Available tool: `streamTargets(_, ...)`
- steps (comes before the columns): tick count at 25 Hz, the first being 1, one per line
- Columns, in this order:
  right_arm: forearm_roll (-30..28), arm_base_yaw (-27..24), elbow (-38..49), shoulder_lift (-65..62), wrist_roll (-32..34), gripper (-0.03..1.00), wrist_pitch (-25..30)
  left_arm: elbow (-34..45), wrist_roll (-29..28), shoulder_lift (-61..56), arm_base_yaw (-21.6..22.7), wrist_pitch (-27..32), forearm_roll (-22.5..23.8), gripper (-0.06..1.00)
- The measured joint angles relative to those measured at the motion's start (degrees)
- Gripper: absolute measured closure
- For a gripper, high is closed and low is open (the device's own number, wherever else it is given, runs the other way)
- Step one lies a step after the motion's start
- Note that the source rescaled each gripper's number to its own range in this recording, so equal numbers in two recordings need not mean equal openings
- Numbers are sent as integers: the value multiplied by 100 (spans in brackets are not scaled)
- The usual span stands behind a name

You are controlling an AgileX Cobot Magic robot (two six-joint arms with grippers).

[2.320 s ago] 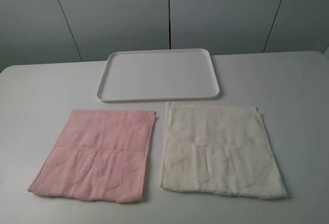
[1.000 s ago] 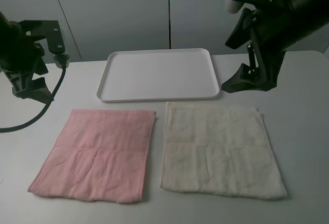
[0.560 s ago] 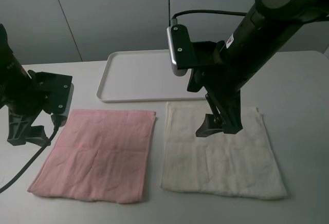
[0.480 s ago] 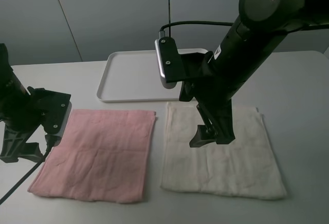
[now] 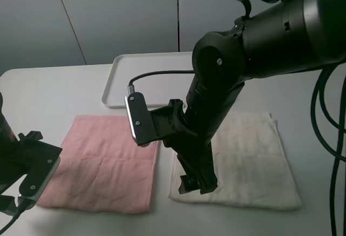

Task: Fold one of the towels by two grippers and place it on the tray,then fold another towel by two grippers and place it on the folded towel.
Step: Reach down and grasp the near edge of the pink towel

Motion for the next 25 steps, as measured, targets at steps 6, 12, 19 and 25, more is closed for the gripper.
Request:
streamTargets(6,0,150,0,184,56,-3,-87,29,399,-10,-159,125,19,-5)
streamTargets(12,-31,304,0,218,92,-3,-77,288,516,-10,-195,-262,135,-5)
streamTargets(19,-106,698,0,343,178,-3,-143,459,527,-10,-198,-678,170,-5)
streamTargets(25,-113,733,0,414,329,-3,-157,459,527,-10,-198,-799,170,-5)
